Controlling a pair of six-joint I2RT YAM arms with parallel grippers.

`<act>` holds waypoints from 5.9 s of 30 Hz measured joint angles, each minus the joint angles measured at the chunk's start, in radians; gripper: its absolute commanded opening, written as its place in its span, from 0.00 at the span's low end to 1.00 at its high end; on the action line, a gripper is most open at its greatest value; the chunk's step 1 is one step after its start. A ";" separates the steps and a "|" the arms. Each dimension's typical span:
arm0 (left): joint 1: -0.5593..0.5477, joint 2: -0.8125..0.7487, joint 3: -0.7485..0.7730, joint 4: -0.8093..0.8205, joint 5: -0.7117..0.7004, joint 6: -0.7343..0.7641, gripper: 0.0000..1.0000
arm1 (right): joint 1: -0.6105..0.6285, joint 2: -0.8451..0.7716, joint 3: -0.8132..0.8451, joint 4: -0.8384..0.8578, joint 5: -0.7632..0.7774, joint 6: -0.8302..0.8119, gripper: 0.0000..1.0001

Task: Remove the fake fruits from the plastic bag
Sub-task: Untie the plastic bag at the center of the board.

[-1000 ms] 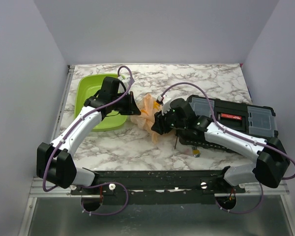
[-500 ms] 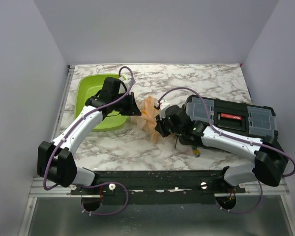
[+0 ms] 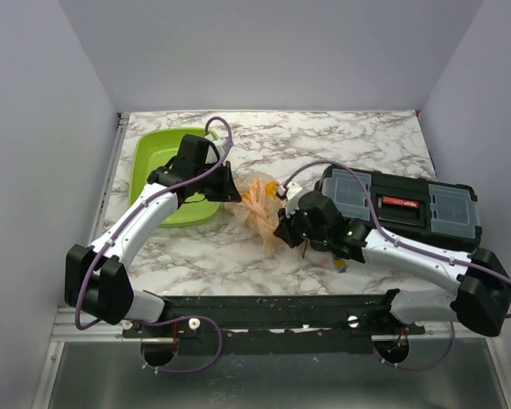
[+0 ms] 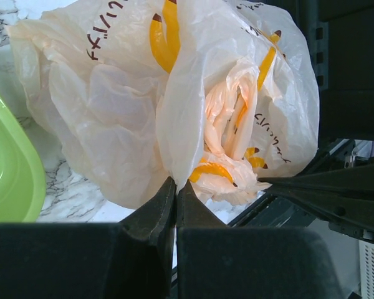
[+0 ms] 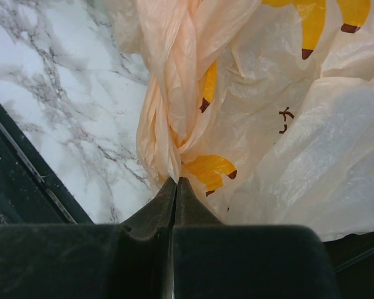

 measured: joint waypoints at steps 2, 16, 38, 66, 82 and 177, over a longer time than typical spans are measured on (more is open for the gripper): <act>0.000 0.000 0.000 -0.003 -0.008 0.006 0.00 | 0.000 -0.019 -0.011 0.003 -0.022 0.006 0.01; -0.111 -0.289 -0.123 0.114 -0.170 0.134 0.56 | 0.000 -0.175 -0.079 0.100 -0.034 0.078 0.01; -0.406 -0.358 -0.330 0.299 -0.291 0.967 0.65 | 0.000 -0.252 -0.140 0.157 -0.030 0.097 0.01; -0.451 -0.177 -0.342 0.503 -0.399 1.182 0.00 | 0.000 -0.206 -0.103 0.119 -0.008 0.114 0.01; -0.449 -0.113 -0.273 0.579 -0.462 0.916 0.00 | 0.000 -0.200 -0.112 0.108 0.108 0.228 0.01; -0.218 -0.047 0.021 0.254 -0.558 0.280 0.00 | 0.000 -0.072 -0.123 0.022 -0.162 0.449 0.01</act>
